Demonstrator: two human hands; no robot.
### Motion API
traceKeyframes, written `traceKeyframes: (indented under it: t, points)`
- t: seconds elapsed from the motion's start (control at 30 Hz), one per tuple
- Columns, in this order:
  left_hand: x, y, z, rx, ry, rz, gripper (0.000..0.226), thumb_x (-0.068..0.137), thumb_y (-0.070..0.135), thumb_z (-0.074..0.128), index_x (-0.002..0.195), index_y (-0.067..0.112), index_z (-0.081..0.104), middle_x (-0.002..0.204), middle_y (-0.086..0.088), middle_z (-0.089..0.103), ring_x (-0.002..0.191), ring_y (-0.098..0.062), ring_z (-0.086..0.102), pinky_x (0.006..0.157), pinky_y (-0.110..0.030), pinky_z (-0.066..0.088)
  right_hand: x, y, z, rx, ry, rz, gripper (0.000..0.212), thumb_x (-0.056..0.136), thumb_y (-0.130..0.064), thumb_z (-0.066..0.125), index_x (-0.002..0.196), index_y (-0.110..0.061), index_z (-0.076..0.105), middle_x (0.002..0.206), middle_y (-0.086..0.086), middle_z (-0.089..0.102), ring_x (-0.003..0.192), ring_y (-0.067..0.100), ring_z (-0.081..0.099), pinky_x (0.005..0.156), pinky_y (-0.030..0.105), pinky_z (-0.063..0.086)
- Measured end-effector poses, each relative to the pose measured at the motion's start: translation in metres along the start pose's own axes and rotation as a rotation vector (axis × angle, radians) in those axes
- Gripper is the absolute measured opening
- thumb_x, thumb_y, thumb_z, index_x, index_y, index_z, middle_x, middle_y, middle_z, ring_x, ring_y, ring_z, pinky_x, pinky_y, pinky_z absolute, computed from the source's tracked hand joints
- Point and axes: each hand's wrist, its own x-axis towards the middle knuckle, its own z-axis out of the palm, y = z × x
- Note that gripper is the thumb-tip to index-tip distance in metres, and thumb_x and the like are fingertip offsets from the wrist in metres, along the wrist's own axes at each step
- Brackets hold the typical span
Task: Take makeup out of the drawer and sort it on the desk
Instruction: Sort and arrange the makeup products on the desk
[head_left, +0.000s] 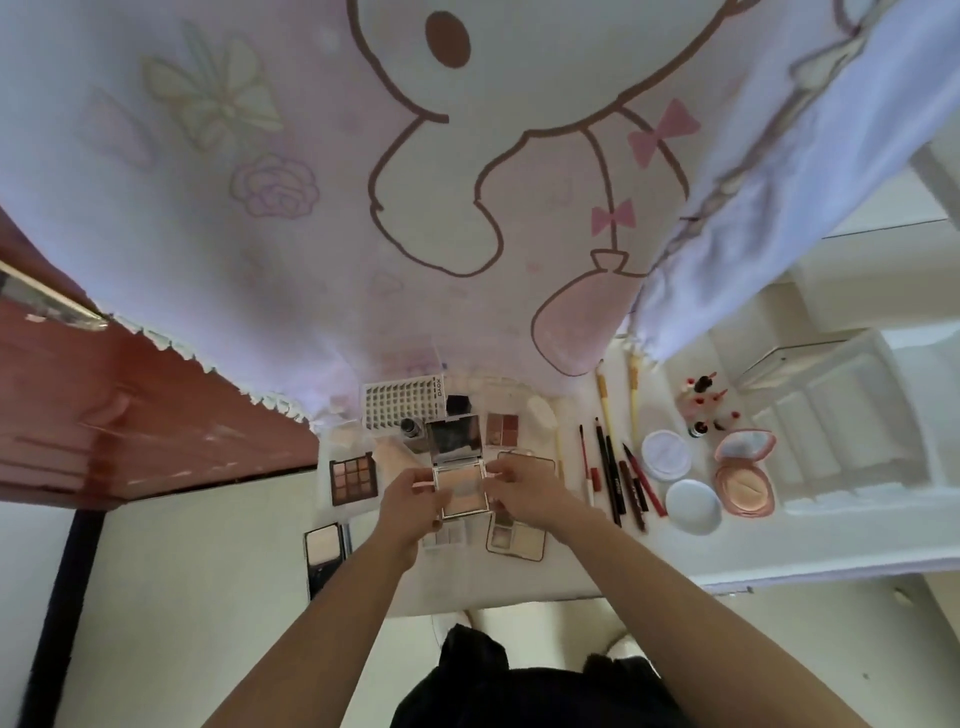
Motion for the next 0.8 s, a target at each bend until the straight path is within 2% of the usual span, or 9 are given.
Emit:
traceKeyframes:
  t: [0.07, 0.13, 0.2, 0.27, 0.37, 0.43, 0.5, 0.6, 0.8]
  points:
    - [0.015, -0.003, -0.002, 0.021, 0.005, -0.018, 0.022, 0.086, 0.002, 0.067, 0.105, 0.013, 0.059, 0.103, -0.015, 0.067, 0.074, -0.022, 0.059, 0.052, -0.028, 0.045, 0.005, -0.001, 0.003, 0.005, 0.037, 0.025, 0.038, 0.098, -0.021, 0.058, 0.135, -0.014, 0.057, 0.096, 0.003, 0.069, 0.076, 0.012, 0.064, 0.06, 0.018, 0.049]
    - [0.029, -0.004, -0.003, 0.062, 0.01, -0.022, 0.025, 0.084, 0.002, 0.067, 0.107, 0.011, 0.06, 0.103, -0.017, 0.067, 0.073, -0.022, 0.059, 0.053, -0.028, 0.046, 0.011, 0.0, 0.003, 0.028, 0.085, 0.043, 0.039, 0.097, -0.022, 0.056, 0.135, -0.013, 0.057, 0.106, 0.001, 0.069, 0.087, 0.015, 0.069, 0.074, 0.024, 0.057]
    - [0.041, -0.004, -0.001, 0.1, 0.003, -0.017, 0.02, 0.082, 0.003, 0.067, 0.099, 0.013, 0.062, 0.1, -0.016, 0.068, 0.081, -0.026, 0.062, 0.067, -0.035, 0.055, 0.016, 0.003, 0.002, 0.016, 0.134, 0.059, 0.038, 0.097, -0.022, 0.055, 0.134, -0.015, 0.059, 0.114, 0.0, 0.069, 0.1, 0.018, 0.069, 0.094, 0.036, 0.056]
    - [0.049, 0.0, 0.002, 0.144, -0.008, 0.006, 0.02, 0.083, 0.001, 0.067, 0.082, 0.02, 0.061, 0.086, -0.009, 0.066, 0.085, -0.03, 0.063, 0.078, -0.043, 0.055, 0.016, 0.006, -0.001, -0.087, 0.177, 0.056, 0.033, 0.098, -0.023, 0.053, 0.129, -0.019, 0.062, 0.122, -0.002, 0.067, 0.11, 0.017, 0.063, 0.102, 0.033, 0.049]
    - [0.063, 0.004, 0.008, 0.239, -0.005, 0.038, 0.022, 0.084, 0.005, 0.067, 0.077, 0.025, 0.061, 0.082, -0.002, 0.065, 0.09, -0.036, 0.066, 0.075, -0.038, 0.054, 0.015, 0.014, -0.003, -0.206, 0.227, 0.041, 0.03, 0.099, -0.023, 0.052, 0.126, -0.022, 0.064, 0.118, -0.003, 0.068, 0.109, 0.015, 0.062, 0.091, 0.023, 0.045]
    - [0.07, 0.004, 0.012, 0.292, 0.015, 0.063, 0.015, 0.083, 0.014, 0.071, 0.096, 0.02, 0.066, 0.098, -0.006, 0.071, 0.094, -0.032, 0.067, 0.083, -0.041, 0.057, 0.014, 0.019, -0.001, -0.295, 0.268, 0.012, 0.028, 0.099, -0.023, 0.051, 0.123, -0.024, 0.065, 0.107, -0.003, 0.068, 0.099, 0.016, 0.063, 0.083, 0.025, 0.047]
    - [0.073, 0.005, 0.016, 0.378, 0.041, 0.08, 0.03, 0.085, 0.019, 0.071, 0.114, 0.015, 0.066, 0.11, -0.006, 0.071, 0.098, -0.029, 0.067, 0.088, -0.038, 0.055, 0.011, 0.024, 0.001, -0.412, 0.337, -0.066, 0.025, 0.099, -0.024, 0.051, 0.119, -0.025, 0.066, 0.105, -0.002, 0.062, 0.093, 0.018, 0.063, 0.082, 0.031, 0.05]
    - [0.069, 0.004, 0.019, 0.464, 0.058, 0.116, 0.031, 0.089, 0.02, 0.067, 0.119, 0.012, 0.065, 0.111, -0.006, 0.069, 0.102, -0.029, 0.065, 0.088, -0.035, 0.052, 0.004, 0.033, 0.004, -0.493, 0.493, -0.219, 0.019, 0.097, -0.022, 0.056, 0.112, -0.022, 0.067, 0.104, -0.002, 0.058, 0.09, 0.018, 0.06, 0.076, 0.031, 0.049]
    - [0.072, -0.001, 0.016, 0.554, 0.055, 0.164, 0.031, 0.091, 0.027, 0.067, 0.118, 0.014, 0.064, 0.107, -0.007, 0.072, 0.1, -0.026, 0.065, 0.086, -0.033, 0.052, 0.004, 0.049, -0.006, -0.58, 0.56, -0.202, 0.029, 0.093, -0.028, 0.059, 0.121, -0.019, 0.063, 0.122, 0.004, 0.057, 0.111, 0.025, 0.055, 0.095, 0.04, 0.045]
